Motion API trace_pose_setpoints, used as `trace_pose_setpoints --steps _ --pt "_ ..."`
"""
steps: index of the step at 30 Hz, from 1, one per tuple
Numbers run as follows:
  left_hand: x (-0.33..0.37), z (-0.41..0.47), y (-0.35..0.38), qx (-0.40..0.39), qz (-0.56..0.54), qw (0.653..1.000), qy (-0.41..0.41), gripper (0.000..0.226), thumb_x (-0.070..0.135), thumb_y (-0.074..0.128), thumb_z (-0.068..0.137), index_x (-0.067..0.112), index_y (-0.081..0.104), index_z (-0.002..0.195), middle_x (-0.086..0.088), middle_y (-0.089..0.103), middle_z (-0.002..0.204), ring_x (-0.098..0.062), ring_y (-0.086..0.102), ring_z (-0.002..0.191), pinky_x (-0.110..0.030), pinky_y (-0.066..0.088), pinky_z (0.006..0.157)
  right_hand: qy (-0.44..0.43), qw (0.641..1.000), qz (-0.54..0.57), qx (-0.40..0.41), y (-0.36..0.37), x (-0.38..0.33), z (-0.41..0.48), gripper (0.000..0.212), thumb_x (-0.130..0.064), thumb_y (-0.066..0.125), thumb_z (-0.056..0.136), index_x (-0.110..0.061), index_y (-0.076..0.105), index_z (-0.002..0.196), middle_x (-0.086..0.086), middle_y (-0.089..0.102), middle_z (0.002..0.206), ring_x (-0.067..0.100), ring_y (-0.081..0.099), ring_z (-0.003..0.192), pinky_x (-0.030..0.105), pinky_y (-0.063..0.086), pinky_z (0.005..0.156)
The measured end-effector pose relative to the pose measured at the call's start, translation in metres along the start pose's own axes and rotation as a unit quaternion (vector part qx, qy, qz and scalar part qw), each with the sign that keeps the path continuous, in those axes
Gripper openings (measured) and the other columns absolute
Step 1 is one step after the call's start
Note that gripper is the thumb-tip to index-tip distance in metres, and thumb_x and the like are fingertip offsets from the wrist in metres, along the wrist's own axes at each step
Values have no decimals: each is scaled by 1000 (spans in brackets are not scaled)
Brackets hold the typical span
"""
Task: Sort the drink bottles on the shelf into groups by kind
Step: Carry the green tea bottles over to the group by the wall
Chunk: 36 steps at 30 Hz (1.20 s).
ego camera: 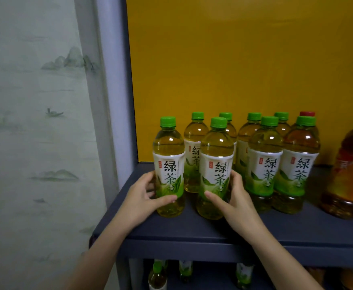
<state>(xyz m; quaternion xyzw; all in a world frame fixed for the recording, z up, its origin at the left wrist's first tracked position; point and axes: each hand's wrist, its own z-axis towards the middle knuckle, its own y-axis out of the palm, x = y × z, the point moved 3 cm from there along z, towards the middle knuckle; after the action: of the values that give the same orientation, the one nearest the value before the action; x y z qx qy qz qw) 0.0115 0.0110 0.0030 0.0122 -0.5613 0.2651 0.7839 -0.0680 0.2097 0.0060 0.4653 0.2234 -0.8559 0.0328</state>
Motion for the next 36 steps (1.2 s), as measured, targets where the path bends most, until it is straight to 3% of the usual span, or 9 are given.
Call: trace_pose_setpoints --steps 6,12,16,21,24,26,28,32,36 --pt "6 14 31 7 26 999 25 66 16 81 66 14 51 126 -1 55 121 -12 54 115 -35 48 99 -56 990 -79 102 -9 9 -4 63 -21 69 80 -20 38 134 -13 45 120 -5 40 112 -7 28 84" --pt "7 22 47 21 23 999 29 60 14 83 64 17 53 117 -1 61 115 -10 57 107 -34 50 96 -57 978 -128 152 -9 15 -4 64 -28 70 78 -11 38 132 -11 46 116 3 43 111 19 37 90" --pt "5 25 49 33 24 999 34 57 14 84 62 22 55 110 3 63 110 -8 58 104 -31 51 92 -59 967 -167 182 -11 15 -4 65 -32 68 80 -13 40 135 0 52 125 13 46 119 29 37 95" --pt "7 24 51 40 30 998 39 59 15 84 62 19 56 114 3 63 110 -6 57 104 -32 51 93 -44 967 -160 191 -13 12 -6 69 -31 70 79 -16 36 137 -1 53 132 16 49 122 40 43 99" --pt "6 23 54 56 76 994 52 71 25 85 62 16 52 124 6 54 117 -11 52 114 -30 44 99 -60 966 -168 185 -17 9 -13 63 -31 68 81 -18 39 136 -4 53 130 12 50 120 36 43 98" --pt "4 23 55 77 104 991 38 95 46 86 52 18 43 132 8 44 126 -11 43 122 -30 38 102 -86 961 -174 195 -29 6 -22 56 -29 67 81 -19 44 131 -8 54 122 7 50 114 26 42 94" --pt "4 26 56 74 84 994 8 119 61 80 38 22 32 140 8 37 138 -10 38 127 -35 37 106 -116 951 -170 230 -53 4 -32 49 -22 69 79 -18 49 124 -8 53 113 9 51 108 26 43 89" --pt "10 35 69 42 -21 999 -25 115 51 86 31 34 35 132 13 53 127 -7 51 118 -36 45 99 -110 940 -113 302 -116 24 -30 62 -15 71 76 -10 40 129 -5 39 123 17 43 118 33 39 99" --pt "15 38 83 70 -56 996 -20 109 36 91 29 31 40 125 12 60 115 -5 58 106 -31 49 90 3 982 -26 187 -143 50 -7 92 -38 69 70 -22 17 144 -11 29 141 4 30 130 26 29 106"
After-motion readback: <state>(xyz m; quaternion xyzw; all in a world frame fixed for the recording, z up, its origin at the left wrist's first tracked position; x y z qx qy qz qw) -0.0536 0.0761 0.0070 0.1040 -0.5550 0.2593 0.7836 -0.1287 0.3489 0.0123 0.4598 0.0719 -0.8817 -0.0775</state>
